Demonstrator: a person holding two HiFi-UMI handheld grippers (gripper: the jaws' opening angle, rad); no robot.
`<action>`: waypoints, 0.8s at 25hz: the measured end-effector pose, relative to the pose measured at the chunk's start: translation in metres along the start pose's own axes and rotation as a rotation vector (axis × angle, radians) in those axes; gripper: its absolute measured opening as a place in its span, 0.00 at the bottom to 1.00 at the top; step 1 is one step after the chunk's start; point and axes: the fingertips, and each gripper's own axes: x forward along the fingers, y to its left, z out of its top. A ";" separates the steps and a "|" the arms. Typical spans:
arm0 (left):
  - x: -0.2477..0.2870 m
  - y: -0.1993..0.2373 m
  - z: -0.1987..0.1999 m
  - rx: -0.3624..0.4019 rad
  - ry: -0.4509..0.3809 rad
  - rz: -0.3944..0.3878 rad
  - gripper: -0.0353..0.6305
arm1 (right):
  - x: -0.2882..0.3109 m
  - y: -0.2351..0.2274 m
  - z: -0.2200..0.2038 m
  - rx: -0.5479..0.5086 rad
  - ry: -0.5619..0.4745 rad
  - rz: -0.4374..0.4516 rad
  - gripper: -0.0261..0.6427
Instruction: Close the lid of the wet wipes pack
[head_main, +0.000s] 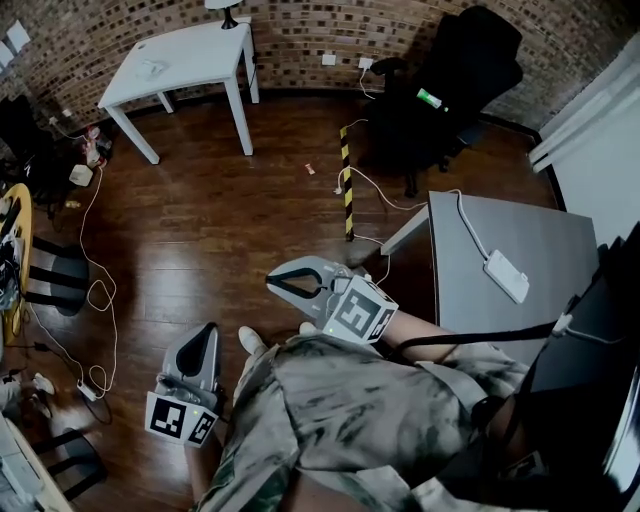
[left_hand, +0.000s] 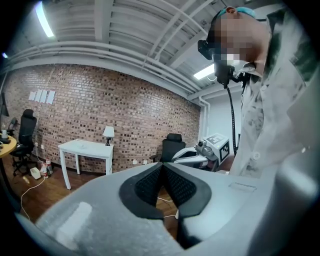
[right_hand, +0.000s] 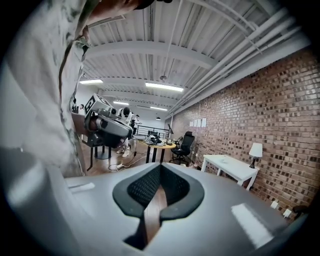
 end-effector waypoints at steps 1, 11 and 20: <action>0.000 -0.001 0.000 0.000 -0.002 -0.001 0.05 | -0.001 0.001 0.001 0.002 -0.001 0.003 0.05; 0.001 -0.001 -0.012 -0.004 0.018 -0.001 0.05 | 0.000 0.009 0.007 -0.006 -0.027 0.036 0.05; 0.004 -0.003 -0.006 -0.003 0.016 -0.023 0.05 | 0.002 0.011 0.015 0.002 -0.030 0.048 0.05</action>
